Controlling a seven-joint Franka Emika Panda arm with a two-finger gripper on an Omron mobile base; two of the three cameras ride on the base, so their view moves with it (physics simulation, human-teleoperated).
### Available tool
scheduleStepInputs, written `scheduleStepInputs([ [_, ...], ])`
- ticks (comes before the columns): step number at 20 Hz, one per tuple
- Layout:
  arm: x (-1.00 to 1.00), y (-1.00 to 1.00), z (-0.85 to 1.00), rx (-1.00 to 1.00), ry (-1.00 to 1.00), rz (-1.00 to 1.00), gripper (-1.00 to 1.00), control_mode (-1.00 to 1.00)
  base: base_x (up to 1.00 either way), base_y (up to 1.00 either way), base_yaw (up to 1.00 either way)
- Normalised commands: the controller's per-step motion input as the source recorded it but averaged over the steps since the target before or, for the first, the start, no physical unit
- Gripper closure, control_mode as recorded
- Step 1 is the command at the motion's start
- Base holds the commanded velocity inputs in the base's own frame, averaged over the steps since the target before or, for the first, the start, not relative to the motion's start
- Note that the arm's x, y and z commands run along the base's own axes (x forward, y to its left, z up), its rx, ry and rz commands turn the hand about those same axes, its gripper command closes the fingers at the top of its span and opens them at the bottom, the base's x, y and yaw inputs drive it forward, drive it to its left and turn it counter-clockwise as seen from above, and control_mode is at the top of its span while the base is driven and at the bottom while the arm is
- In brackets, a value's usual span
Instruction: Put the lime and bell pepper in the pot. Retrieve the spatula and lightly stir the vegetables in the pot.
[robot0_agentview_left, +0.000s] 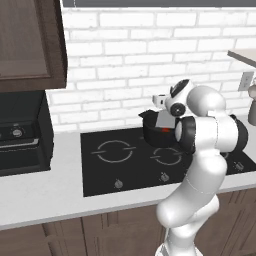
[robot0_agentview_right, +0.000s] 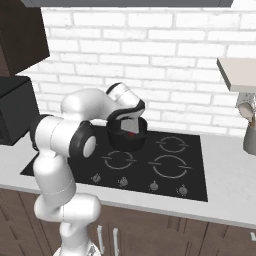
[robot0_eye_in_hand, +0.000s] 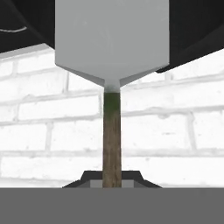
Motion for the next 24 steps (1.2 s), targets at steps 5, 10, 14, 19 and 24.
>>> scheduleStepInputs([
  [5, -0.02, 0.00, -0.21, 0.00, 0.00, 0.00, 1.00, -1.00, 0.00, 0.00, 0.00],
  [10, 0.00, 0.05, -0.46, 0.00, 0.00, 0.00, 1.00, -1.00, 0.00, 0.00, 0.00],
  [14, 0.00, 0.10, -0.38, 0.00, -0.02, 0.00, 1.00, -1.00, 0.00, 0.00, 0.00],
  [19, 0.00, 0.04, -0.07, 0.00, -0.11, 0.00, 1.00, -1.00, 0.00, 0.00, 0.00],
  [24, 0.13, 0.00, -0.01, 0.00, -0.21, 0.00, 1.00, -1.00, 0.00, 0.00, 0.00],
])
